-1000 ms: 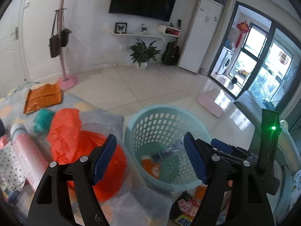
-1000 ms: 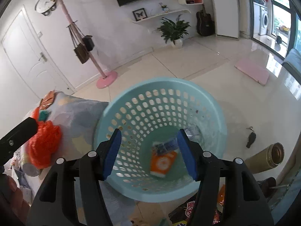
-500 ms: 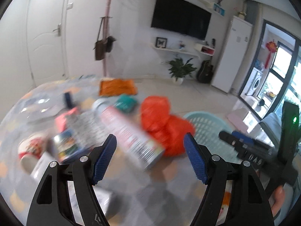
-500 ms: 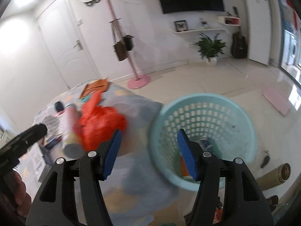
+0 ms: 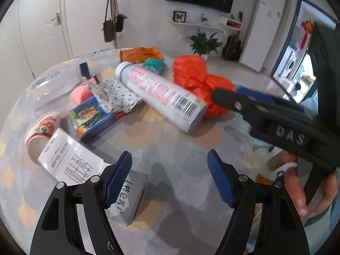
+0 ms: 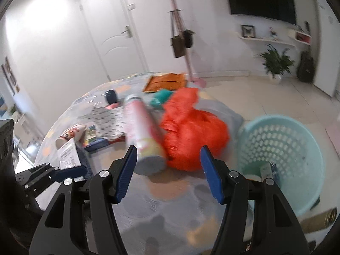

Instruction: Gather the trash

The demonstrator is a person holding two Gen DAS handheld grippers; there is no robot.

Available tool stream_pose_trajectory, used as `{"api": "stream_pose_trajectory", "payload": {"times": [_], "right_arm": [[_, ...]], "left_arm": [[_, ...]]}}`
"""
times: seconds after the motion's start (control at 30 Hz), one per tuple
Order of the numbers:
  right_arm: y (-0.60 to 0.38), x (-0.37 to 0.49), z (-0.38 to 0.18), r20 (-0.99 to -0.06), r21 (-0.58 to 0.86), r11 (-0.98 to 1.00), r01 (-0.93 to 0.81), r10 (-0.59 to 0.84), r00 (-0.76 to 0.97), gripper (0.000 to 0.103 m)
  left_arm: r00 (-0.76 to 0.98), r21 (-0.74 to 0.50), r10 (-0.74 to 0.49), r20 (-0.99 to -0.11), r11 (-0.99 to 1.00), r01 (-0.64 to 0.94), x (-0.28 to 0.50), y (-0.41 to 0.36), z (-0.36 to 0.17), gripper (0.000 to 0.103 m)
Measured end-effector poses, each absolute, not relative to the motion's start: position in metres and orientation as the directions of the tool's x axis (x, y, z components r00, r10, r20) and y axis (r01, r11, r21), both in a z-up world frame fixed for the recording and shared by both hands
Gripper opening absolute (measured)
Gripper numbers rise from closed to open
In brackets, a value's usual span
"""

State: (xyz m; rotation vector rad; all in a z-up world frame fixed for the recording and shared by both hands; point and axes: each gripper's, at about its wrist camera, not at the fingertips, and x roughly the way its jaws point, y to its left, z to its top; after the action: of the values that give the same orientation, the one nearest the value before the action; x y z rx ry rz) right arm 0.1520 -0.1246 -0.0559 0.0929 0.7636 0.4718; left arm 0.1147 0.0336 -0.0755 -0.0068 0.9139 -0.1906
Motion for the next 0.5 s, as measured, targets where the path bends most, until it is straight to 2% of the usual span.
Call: {"api": "stream_pose_trajectory", "payload": {"times": [0.27,0.4,0.5], "right_arm": [[-0.087,0.168,-0.056,-0.663,0.212,0.863,-0.458,0.472,0.581,0.058],[-0.073,0.175,-0.065,-0.683,0.166,0.867,-0.469,0.444,0.579,0.058],[-0.065,0.183,-0.073,-0.7,0.145,0.871,-0.47,0.426,0.573,0.058]], "left_arm": [[0.595,-0.035,-0.071,-0.801,0.997,0.073,0.081,0.07,-0.077,0.072],[0.678,-0.115,-0.092,-0.73,0.993,0.011,0.06,0.093,-0.063,0.072],[0.729,-0.112,0.022,-0.684,0.985,-0.135,0.052,0.11,-0.055,0.08]]}}
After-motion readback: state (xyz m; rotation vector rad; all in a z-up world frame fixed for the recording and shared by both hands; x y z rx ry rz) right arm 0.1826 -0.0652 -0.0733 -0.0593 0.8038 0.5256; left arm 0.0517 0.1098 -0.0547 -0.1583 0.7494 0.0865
